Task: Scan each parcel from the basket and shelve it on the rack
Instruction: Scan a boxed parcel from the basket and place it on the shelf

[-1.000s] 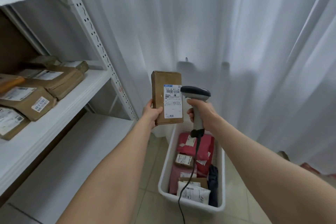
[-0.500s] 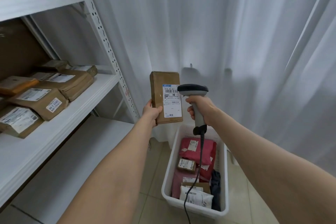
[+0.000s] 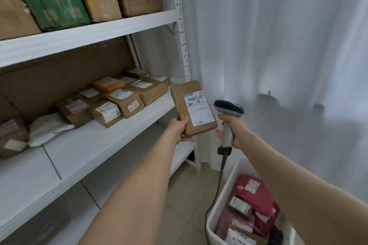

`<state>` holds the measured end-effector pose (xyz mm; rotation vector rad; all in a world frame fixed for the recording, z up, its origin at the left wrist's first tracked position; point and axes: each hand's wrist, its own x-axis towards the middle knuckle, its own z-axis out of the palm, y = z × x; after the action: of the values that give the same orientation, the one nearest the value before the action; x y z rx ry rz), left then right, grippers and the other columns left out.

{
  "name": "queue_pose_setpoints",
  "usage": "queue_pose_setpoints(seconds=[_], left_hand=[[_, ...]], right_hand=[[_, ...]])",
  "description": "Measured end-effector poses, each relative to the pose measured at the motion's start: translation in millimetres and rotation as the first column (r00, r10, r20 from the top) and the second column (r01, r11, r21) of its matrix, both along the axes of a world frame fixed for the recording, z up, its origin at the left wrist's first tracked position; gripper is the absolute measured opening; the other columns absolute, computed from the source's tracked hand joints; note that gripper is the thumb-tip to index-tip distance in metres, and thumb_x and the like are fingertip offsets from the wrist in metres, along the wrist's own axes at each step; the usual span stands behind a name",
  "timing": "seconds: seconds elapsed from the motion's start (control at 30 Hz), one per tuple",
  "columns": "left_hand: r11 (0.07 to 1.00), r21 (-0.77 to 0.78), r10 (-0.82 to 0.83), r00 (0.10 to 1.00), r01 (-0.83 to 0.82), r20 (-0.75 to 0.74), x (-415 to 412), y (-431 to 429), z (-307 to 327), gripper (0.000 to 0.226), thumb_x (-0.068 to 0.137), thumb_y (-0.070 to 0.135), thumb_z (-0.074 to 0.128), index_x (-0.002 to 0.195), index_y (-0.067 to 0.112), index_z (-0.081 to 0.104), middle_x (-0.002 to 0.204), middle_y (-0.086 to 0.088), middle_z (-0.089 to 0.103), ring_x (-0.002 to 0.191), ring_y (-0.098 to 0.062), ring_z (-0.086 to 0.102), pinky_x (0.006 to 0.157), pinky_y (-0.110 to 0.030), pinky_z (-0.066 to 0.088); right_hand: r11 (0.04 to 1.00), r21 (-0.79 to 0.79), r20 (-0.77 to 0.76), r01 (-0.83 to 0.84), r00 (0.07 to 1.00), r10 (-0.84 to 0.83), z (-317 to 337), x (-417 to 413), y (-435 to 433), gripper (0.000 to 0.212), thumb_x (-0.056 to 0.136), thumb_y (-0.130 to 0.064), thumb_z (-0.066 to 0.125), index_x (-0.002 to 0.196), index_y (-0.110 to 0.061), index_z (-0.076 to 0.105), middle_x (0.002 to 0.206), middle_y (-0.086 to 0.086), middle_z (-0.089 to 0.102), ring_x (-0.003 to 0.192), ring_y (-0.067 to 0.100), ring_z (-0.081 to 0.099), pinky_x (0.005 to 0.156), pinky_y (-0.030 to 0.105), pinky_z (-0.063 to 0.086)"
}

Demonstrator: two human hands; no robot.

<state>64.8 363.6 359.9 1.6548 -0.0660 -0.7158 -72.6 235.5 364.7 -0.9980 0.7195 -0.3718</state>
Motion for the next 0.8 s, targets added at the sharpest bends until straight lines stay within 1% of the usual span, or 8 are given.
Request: queue_pose_setpoints(seconds=[0.07,0.17,0.23,0.3,0.43,0.53,0.7,0.8], left_hand=[[0.998,-0.02,0.055,0.998,-0.055,-0.003,7,27,5,0.025,0.098,0.026,0.054,0.12,0.015,0.053,0.095,-0.006,0.066,0.087,-0.025,0.064,0.077,-0.049,0.056],[0.987,-0.034,0.156,0.988,-0.156,0.009,17,71,11,0.027,0.097,0.022,0.055,0.122,0.013,0.052,0.099,-0.007,0.066,0.085,-0.025,0.064,0.065,-0.045,0.056],[0.972,-0.054,0.229,0.973,-0.228,0.015,26,101,13,0.03,0.095,0.015,0.058,0.123,0.008,0.052,0.109,-0.012,0.065,0.088,-0.028,0.063,0.069,-0.047,0.056],[0.949,-0.081,0.307,0.951,-0.304,0.028,38,130,14,0.028,0.094,0.008,0.059,0.12,0.005,0.052,0.117,-0.016,0.063,0.085,-0.028,0.063,0.074,-0.05,0.056],[0.876,-0.101,0.479,0.876,-0.472,0.059,66,183,17,0.032,0.094,0.006,0.057,0.125,0.007,0.05,0.119,-0.013,0.062,0.092,-0.029,0.061,0.071,-0.049,0.056],[0.803,-0.081,0.595,0.803,-0.59,0.048,98,219,17,0.03,0.095,0.008,0.054,0.124,0.009,0.049,0.121,-0.012,0.06,0.1,-0.03,0.06,0.078,-0.047,0.056],[0.704,0.004,0.71,0.704,-0.71,-0.007,152,260,4,0.022,0.095,0.007,0.047,0.114,0.01,0.056,0.111,-0.011,0.065,0.089,-0.03,0.063,0.079,-0.046,0.057],[0.709,0.054,0.705,0.706,-0.703,-0.067,182,275,-6,0.028,0.097,0.006,0.037,0.11,0.015,0.06,0.102,-0.008,0.068,0.082,-0.027,0.064,0.082,-0.05,0.056]], right_hand=[[0.996,0.017,0.025,-0.086,0.996,0.086,4,19,23,0.008,0.087,-0.012,0.069,0.093,-0.011,0.064,0.066,0.007,0.069,0.052,0.023,0.069,0.054,0.035,0.059],[0.977,0.015,0.056,-0.211,0.976,0.21,9,50,60,0.026,0.088,-0.012,0.069,0.113,-0.009,0.062,0.094,0.014,0.073,0.065,0.026,0.072,0.053,0.033,0.058],[0.967,-0.009,0.05,-0.255,0.966,0.255,10,70,85,0.032,0.087,-0.014,0.071,0.116,-0.011,0.059,0.111,0.016,0.068,0.084,0.03,0.07,0.067,0.039,0.059],[0.956,-0.001,0.054,-0.293,0.955,0.292,13,88,110,0.028,0.086,-0.014,0.072,0.111,-0.012,0.059,0.115,0.016,0.066,0.097,0.033,0.068,0.074,0.041,0.058],[0.939,0.053,0.053,-0.339,0.94,0.336,19,124,152,0.032,0.084,-0.014,0.074,0.111,-0.01,0.058,0.105,0.014,0.065,0.09,0.03,0.069,0.068,0.038,0.058],[0.924,0.059,0.027,-0.378,0.926,0.377,20,157,178,0.044,0.084,-0.016,0.075,0.122,-0.009,0.053,0.108,0.013,0.063,0.093,0.029,0.067,0.062,0.036,0.058],[0.924,0.079,0.0,-0.373,0.927,0.374,16,209,202,0.047,0.086,-0.015,0.072,0.128,-0.011,0.052,0.125,0.014,0.059,0.099,0.03,0.066,0.058,0.034,0.056],[0.929,0.073,-0.027,-0.363,0.93,0.365,12,241,216,0.046,0.085,-0.016,0.073,0.126,-0.013,0.052,0.128,0.013,0.059,0.094,0.028,0.067,0.056,0.032,0.057]])
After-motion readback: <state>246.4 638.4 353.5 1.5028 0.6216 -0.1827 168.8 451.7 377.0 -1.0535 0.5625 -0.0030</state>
